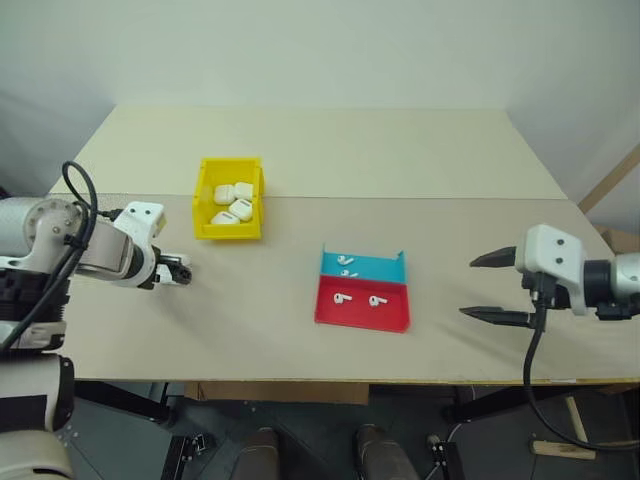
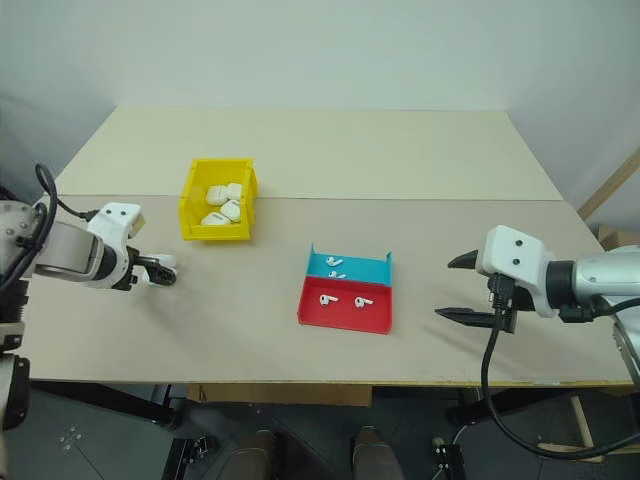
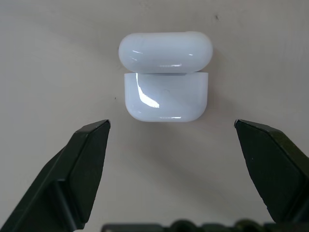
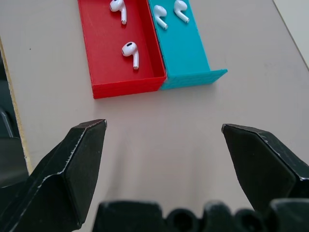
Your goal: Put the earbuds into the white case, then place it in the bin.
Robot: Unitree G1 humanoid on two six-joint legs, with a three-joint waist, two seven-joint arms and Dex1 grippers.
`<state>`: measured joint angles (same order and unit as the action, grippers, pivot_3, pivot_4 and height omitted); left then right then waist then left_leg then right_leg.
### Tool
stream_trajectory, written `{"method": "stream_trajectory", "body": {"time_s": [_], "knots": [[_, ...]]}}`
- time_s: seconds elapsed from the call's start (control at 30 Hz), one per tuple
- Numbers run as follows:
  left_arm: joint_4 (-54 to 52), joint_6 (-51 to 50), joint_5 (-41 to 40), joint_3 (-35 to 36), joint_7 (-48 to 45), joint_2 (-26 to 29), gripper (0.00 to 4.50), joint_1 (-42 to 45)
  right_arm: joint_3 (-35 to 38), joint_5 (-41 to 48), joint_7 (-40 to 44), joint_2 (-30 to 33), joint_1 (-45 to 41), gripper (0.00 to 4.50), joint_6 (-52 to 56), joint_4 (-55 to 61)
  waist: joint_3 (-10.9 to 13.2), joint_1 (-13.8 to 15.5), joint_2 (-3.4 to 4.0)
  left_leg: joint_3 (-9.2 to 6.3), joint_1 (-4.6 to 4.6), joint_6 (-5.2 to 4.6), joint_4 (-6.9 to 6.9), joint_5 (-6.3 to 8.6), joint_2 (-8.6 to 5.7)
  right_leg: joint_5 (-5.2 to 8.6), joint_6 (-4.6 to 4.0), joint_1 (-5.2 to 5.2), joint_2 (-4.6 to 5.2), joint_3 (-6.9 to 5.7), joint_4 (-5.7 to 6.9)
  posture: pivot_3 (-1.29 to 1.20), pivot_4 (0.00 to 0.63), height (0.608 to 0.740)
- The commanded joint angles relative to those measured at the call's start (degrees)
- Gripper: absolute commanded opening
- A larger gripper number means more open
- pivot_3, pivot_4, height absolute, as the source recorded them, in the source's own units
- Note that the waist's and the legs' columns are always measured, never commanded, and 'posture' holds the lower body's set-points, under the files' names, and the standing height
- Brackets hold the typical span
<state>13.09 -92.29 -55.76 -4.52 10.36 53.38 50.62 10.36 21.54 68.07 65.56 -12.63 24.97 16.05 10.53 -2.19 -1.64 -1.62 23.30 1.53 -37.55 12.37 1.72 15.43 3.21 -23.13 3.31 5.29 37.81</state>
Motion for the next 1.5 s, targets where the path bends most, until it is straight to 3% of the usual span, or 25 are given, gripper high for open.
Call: {"method": "stream_trajectory", "body": {"time_s": [0.03,0.23,0.83,1.47,1.5], "knots": [[1.1,-0.2,4.9,-0.1,-2.1,-0.8,4.5,2.3,3.3,0.7,-0.6,1.1,0.3,4.44,0.8,2.2,0.0,0.0,0.0,-0.01,0.0,0.0,0.0,0.0,0.0,0.0,0.0,-0.01,0.0,-0.01,0.0,0.0,0.15,0.74],[5.7,0.3,13.4,-0.6,-6.9,-3.2,4.5,3.7,3.9,0.3,-1.3,1.1,0.9,4.44,1.4,2.6,0.0,0.0,-0.01,-0.01,0.0,0.0,0.0,0.0,-0.01,0.0,0.0,0.0,-0.01,-0.01,-0.01,0.0,0.15,0.74],[9.0,3.0,28.1,-6.7,-23.0,-6.3,4.5,7.2,4.1,-0.4,-3.2,1.3,2.2,4.44,2.8,3.4,0.0,0.0,-0.02,-0.02,0.05,0.0,-0.04,0.0,-0.02,0.01,0.02,0.0,0.0,-0.02,-0.01,0.0,0.15,0.74],[16.0,6.9,36.9,-12.5,-35.2,-7.0,4.5,9.5,5.1,-0.5,-4.6,1.9,4.4,4.44,4.4,5.1,0.0,0.0,-0.02,-0.03,0.03,-0.01,-0.14,0.0,-0.02,0.03,0.05,0.03,-0.01,-0.02,0.11,0.0,0.15,0.74],[14.9,7.1,37.0,-13.4,-36.1,-6.6,4.31,8.9,5.1,-0.5,-4.6,1.9,4.5,4.48,4.3,5.1,0.0,-0.1,-0.02,-0.03,0.04,-0.01,-0.14,0.0,-0.02,0.03,0.06,0.03,-0.01,-0.02,0.1,0.0,0.15,0.74]]}}
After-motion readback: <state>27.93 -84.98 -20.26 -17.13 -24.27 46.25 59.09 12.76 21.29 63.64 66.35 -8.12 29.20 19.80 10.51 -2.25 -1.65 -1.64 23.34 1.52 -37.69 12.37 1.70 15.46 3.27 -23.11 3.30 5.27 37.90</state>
